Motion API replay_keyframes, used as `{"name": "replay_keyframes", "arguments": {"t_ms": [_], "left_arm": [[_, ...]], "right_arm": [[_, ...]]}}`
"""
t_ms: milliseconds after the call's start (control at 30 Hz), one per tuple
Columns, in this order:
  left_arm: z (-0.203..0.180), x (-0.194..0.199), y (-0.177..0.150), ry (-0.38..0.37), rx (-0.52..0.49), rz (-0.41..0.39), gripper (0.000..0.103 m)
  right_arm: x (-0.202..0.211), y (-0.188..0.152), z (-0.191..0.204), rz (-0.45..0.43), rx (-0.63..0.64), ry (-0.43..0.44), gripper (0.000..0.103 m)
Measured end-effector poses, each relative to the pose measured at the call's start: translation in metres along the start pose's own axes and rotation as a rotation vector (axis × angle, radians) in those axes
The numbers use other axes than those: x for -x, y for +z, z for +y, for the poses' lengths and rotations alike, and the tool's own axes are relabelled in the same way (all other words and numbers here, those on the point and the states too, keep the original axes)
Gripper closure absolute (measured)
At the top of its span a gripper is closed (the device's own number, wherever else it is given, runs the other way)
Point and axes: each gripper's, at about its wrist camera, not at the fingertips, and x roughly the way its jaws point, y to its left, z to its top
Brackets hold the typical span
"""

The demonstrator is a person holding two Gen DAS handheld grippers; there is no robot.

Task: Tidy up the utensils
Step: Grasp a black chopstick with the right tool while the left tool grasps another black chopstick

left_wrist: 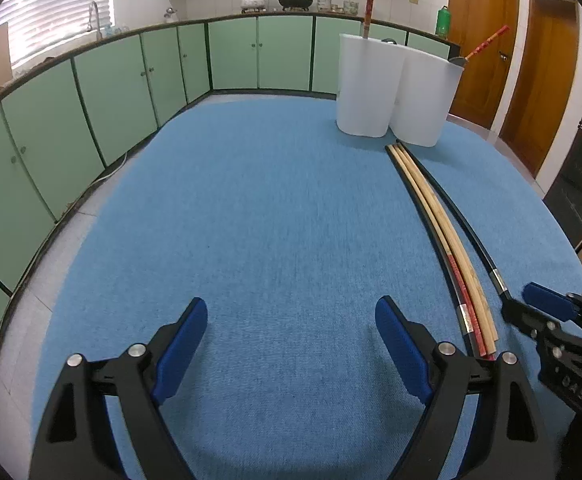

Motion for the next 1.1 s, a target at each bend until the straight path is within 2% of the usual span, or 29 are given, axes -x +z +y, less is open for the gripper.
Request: {"name": "replay_keyframes", "arguments": {"t_ms": [67,200,433,700,900,1100], "left_arm": [[-0.002,0.0,0.0,0.0,-0.006,0.003,0.019],[-0.008,0.001,-0.001,-0.02,-0.024,0.006,0.019],[-0.033,0.005,-0.01,-0.123,-0.067,0.048,0.018],[-0.049,0.012,-0.019,-0.163,-0.103,0.049,0.015],[-0.056,0.008,-0.019,-0.164,-0.125,0.057,0.015],[-0.048,0.003,-0.018,-0.106,-0.106,0.058,0.015]], "right_arm": [[0.0,0.001,0.0,0.002,-0.003,0.024,0.097],[0.001,0.0,-0.005,-0.001,-0.015,0.024,0.097],[0.011,-0.011,-0.03,-0.009,-0.05,-0.029,0.097],[0.013,-0.016,-0.04,-0.015,-0.081,-0.025,0.097],[0.013,-0.016,-0.042,-0.016,-0.089,-0.015,0.097],[0.013,-0.016,-0.042,-0.016,-0.091,-0.013,0.096]]}}
